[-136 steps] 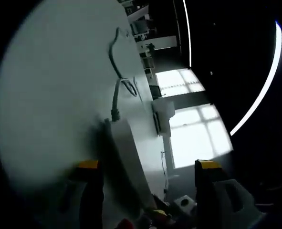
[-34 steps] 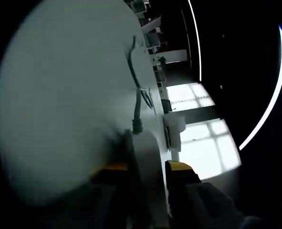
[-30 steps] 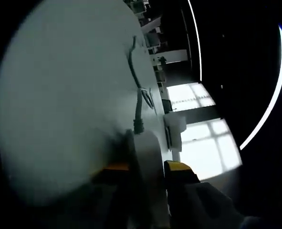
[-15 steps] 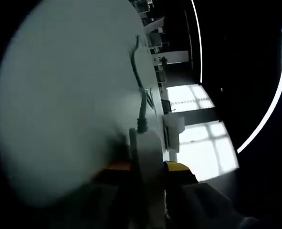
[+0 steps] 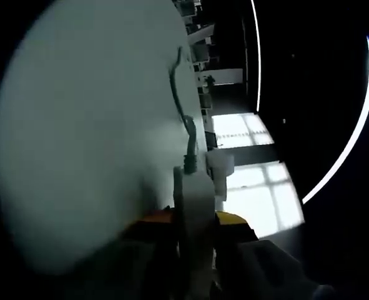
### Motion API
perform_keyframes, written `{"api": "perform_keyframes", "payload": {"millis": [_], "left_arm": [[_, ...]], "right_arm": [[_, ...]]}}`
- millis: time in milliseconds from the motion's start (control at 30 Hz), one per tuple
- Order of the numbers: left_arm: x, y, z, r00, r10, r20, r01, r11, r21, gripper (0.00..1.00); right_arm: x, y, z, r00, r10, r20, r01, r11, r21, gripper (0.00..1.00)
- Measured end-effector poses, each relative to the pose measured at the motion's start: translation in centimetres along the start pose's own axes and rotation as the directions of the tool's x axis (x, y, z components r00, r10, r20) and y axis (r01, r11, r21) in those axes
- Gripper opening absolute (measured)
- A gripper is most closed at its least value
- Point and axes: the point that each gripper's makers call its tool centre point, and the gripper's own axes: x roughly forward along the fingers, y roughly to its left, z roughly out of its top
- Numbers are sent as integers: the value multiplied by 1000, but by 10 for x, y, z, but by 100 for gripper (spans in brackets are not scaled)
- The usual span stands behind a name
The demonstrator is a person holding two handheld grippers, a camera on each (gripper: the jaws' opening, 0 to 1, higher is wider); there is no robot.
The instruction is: Pick up the power strip scattered on the table, fix it on the side mounting bracket of the table, and press the switch
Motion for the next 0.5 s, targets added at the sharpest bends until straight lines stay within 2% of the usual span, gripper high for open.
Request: {"api": "perform_keyframes", "payload": {"millis": [267, 500], "left_arm": [[-5, -1, 3, 1000, -13, 11, 13, 1000, -3, 25], [-5, 0, 4, 1000, -16, 13, 17, 1000, -9, 25]], "right_arm": [[-5, 8, 13, 997, 18, 73, -16, 1000, -22, 58], [-6, 10, 15, 997, 24, 76, -21, 999, -36, 57]]}}
